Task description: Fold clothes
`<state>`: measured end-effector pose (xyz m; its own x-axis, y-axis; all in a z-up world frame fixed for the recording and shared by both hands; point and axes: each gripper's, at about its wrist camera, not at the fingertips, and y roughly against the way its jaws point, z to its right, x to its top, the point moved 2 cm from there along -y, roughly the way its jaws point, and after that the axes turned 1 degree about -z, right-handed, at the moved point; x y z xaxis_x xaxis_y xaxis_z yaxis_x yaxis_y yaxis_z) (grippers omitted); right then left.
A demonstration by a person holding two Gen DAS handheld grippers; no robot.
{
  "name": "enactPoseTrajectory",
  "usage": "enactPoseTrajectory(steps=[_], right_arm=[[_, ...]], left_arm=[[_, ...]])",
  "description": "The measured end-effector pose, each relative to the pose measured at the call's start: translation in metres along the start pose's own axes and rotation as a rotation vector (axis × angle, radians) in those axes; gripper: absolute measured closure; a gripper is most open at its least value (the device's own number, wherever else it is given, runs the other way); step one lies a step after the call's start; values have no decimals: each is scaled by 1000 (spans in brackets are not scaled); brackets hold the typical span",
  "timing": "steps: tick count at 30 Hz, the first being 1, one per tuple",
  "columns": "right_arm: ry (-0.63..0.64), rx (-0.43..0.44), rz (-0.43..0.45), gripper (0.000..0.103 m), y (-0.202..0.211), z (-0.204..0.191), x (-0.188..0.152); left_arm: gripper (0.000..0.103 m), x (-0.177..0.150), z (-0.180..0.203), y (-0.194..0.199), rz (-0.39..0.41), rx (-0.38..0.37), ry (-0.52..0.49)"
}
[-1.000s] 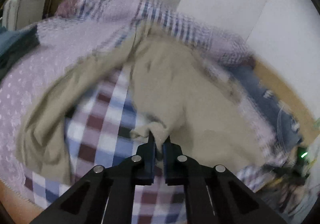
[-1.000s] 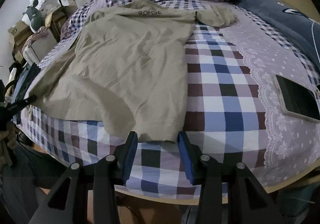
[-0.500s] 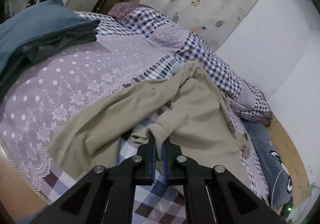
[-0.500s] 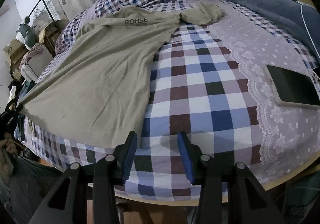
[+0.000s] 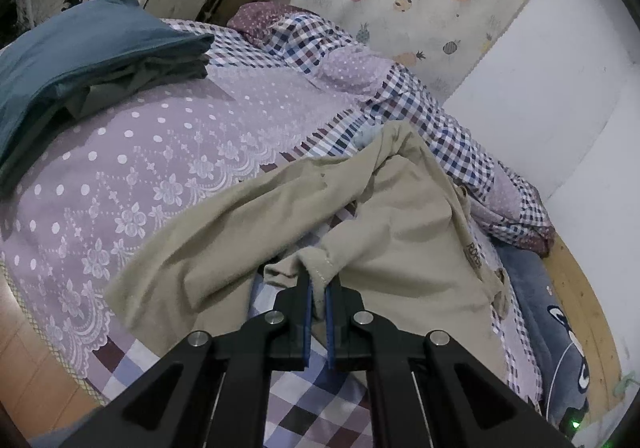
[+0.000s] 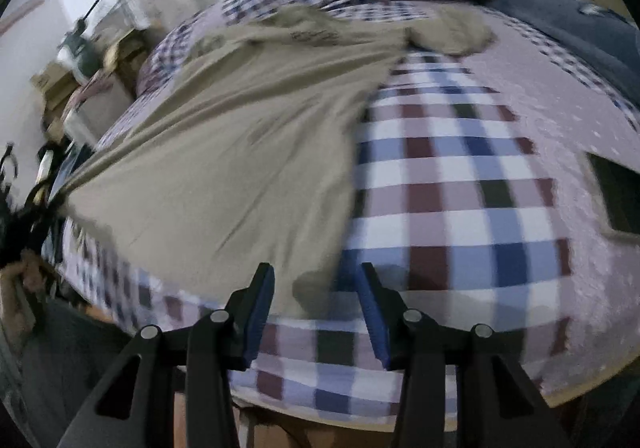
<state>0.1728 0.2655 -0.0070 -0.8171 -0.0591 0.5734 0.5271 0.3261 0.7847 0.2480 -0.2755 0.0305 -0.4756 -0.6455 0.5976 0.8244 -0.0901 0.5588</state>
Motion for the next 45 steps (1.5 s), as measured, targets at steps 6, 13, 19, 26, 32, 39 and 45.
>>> enactPoseTrajectory(steps=[6, 13, 19, 26, 32, 39, 45], right_arm=[[85, -40, 5, 85, -1, -15, 1], [128, -75, 37, 102, 18, -20, 0], [-12, -62, 129, 102, 87, 12, -5], [-28, -136, 109, 102, 133, 33, -11], [-16, -257, -18, 101, 106, 43, -26], [4, -443, -58, 96, 91, 28, -25], [143, -265, 103, 64, 92, -51, -16]], left_arm=[[99, -4, 2, -3, -32, -7, 6], [99, -13, 11, 10, -61, -71, -6], [99, -27, 37, 37, -84, -186, -63], [99, -57, 54, 52, -193, -184, -148], [99, -67, 44, 42, -276, -65, -152], [95, -64, 18, 36, -337, -62, -45], [62, -45, -20, 47, -245, -86, 133]])
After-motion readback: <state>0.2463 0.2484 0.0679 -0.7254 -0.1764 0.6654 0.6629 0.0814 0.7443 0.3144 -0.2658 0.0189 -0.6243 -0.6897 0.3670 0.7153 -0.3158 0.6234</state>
